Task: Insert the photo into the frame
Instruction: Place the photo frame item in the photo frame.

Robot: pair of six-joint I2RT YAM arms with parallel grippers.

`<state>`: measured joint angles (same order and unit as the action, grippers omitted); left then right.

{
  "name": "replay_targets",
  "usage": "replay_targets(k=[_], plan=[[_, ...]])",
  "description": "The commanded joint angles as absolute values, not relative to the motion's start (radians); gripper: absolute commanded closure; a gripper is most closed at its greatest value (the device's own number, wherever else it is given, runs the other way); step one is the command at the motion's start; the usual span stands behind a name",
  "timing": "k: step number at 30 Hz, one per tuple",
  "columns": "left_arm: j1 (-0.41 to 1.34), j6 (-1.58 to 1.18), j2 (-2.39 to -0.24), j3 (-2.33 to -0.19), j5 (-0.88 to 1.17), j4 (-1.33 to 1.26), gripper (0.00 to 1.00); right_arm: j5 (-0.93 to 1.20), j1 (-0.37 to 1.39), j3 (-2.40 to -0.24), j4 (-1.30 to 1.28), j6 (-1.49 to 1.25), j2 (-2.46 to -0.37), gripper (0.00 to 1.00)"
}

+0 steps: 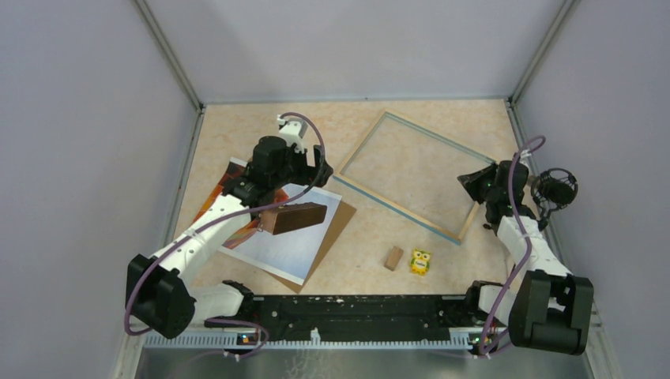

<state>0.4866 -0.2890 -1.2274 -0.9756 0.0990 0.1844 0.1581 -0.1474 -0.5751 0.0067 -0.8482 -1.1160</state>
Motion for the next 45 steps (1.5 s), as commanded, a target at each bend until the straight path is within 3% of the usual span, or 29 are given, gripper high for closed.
replay_targets(k=[1, 17, 45], plan=[[0.487, -0.293, -1.232, -0.972, 0.112, 0.143, 0.02, 0.153, -0.162, -0.571, 0.031, -0.825, -1.083, 1.0], [0.486, -0.295, -1.234, -0.972, 0.115, 0.14, 0.01, 0.162, -0.167, -0.56, 0.044, -0.825, -1.092, 1.0], [0.487, -0.298, -1.243, -0.972, 0.126, 0.138, 0.02, 0.294, -0.167, -0.464, 0.338, -0.767, -1.114, 1.0]])
